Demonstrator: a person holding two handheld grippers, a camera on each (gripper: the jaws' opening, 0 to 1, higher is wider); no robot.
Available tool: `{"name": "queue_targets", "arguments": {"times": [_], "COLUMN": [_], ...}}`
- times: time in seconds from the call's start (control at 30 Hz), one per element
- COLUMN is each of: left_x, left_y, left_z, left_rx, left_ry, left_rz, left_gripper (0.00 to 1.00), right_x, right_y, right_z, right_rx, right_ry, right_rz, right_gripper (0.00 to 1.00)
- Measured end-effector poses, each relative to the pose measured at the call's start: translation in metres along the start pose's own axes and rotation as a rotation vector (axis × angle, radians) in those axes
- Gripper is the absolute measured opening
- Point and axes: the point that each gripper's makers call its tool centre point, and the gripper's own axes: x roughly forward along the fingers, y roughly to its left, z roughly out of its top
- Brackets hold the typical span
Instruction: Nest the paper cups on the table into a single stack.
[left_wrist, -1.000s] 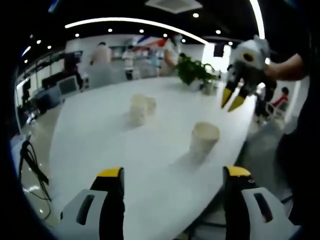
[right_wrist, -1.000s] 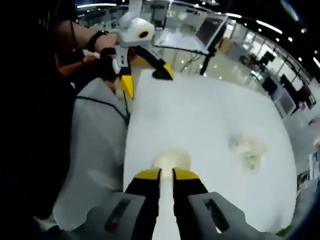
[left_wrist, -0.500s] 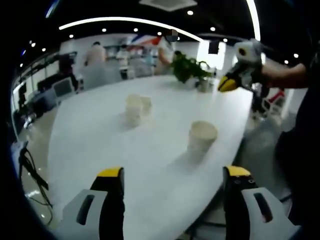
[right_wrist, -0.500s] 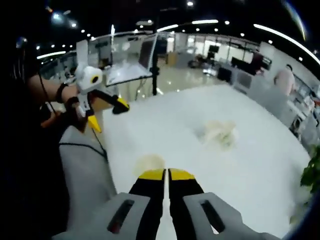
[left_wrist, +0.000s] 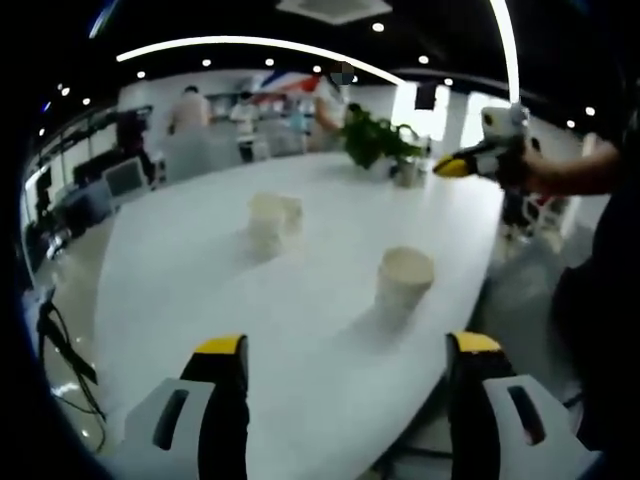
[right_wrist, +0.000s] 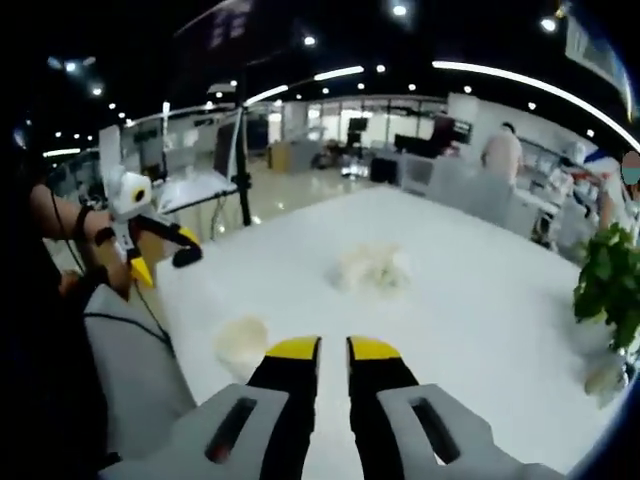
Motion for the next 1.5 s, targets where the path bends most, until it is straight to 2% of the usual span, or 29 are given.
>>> {"name": "queue_targets", "arguments": {"times": [0.13,0.3,0.5,0.57,0.73,0.83,1.07,1.27,1.5], "left_x": [0.0,0.0,-0.001,-0.002,0.001,0.002,0.009,0.02,0.042], "left_y": [0.001,0.001,0.005,0.005,0.005,0.005,0.008,0.018,0.031], "left_z": [0.0,0.002,0.006,0.008,0.008,0.01,0.015,0.022,0.035], "left_rx": [-0.018,-0.021,-0.051,-0.056,-0.051,-0.062,-0.07,-0.08,-0.081], "left_ry": [-0.01,-0.013,-0.036,-0.043,-0.034,-0.042,-0.04,-0.039,-0.039], "left_rz": [0.004,0.008,0.018,0.019,0.02,0.017,0.024,0.036,0.049], "left_gripper": [0.8,0.81,0.81,0.81,0.81,0.81,0.81,0.81,0.81], "right_x": [0.0,0.0,0.001,0.0,-0.001,-0.002,-0.001,0.003,0.004], "right_y": [0.0,0.0,-0.007,-0.01,-0.017,-0.021,-0.021,-0.016,-0.012], "right_z": [-0.012,-0.022,-0.027,-0.027,-0.028,-0.029,-0.029,-0.034,-0.038], "right_rx": [0.003,0.003,0.004,0.01,0.005,0.006,0.008,0.054,0.057], "right_ry": [0.002,0.004,-0.003,-0.024,-0.046,-0.043,-0.057,-0.052,-0.044], "right_rz": [-0.011,-0.03,-0.067,-0.077,-0.115,-0.136,-0.131,-0.107,-0.082], "right_gripper": [0.22,0.43,0.68,0.74,0.95,1.0,1.0,1.0,1.0]}}
